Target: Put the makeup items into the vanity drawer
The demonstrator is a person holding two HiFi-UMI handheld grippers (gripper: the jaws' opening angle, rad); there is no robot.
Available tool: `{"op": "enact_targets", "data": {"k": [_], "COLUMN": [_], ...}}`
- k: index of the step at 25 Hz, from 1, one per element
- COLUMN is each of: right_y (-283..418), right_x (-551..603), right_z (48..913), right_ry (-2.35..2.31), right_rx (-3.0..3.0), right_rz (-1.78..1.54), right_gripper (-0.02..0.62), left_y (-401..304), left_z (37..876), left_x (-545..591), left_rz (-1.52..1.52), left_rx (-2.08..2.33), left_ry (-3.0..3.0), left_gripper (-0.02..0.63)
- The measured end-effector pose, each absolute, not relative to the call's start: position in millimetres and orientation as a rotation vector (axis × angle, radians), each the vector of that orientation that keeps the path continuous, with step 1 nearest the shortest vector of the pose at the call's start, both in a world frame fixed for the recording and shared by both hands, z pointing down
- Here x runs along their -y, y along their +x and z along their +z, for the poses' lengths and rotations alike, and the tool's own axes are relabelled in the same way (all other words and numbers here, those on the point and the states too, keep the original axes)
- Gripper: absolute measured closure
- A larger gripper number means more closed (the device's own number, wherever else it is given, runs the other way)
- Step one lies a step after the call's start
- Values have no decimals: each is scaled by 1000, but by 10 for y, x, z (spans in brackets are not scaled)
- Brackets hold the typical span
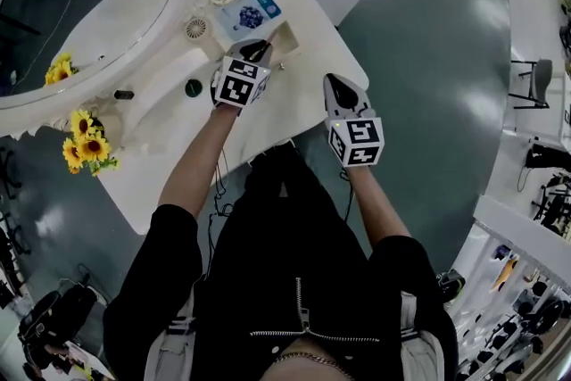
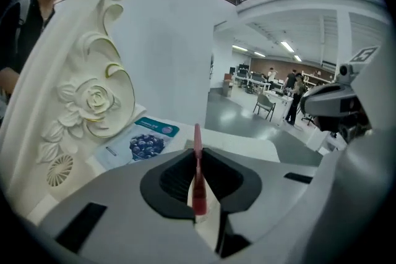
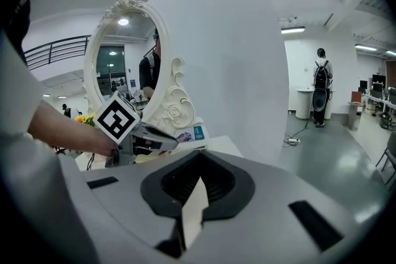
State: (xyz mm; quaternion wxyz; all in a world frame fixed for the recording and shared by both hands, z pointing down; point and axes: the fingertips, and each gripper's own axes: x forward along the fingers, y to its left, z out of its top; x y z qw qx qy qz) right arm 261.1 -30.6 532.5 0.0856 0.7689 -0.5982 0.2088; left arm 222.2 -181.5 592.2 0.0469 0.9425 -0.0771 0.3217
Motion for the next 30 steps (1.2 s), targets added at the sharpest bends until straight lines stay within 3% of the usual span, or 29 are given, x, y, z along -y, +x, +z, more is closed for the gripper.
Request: {"op": "enact_targets", "data": {"k": [12,16,19,30], "right_y": [2726,2747,2736,2697], "right_x": [75,96,124,448], "right_z": [5462,5474,5457,5241], "right_ry": [2335,2329,2322,2261], "right_rx": [1701,1699,1704,1792], "right_rz": [684,685,678,589], "right_gripper": [588,588,588,589], "left_y": [2467,2473,2426,2213], "left_z": [6405,6431,6436,6005], "left_x": [1743,1770,1773,1870], "left_rz": [1220,1198,1178,1002], "left_rx": [133,161,179,285], "left_ry": [2866,2839,2831,2850], "left_gripper": [549,458,425,418]}}
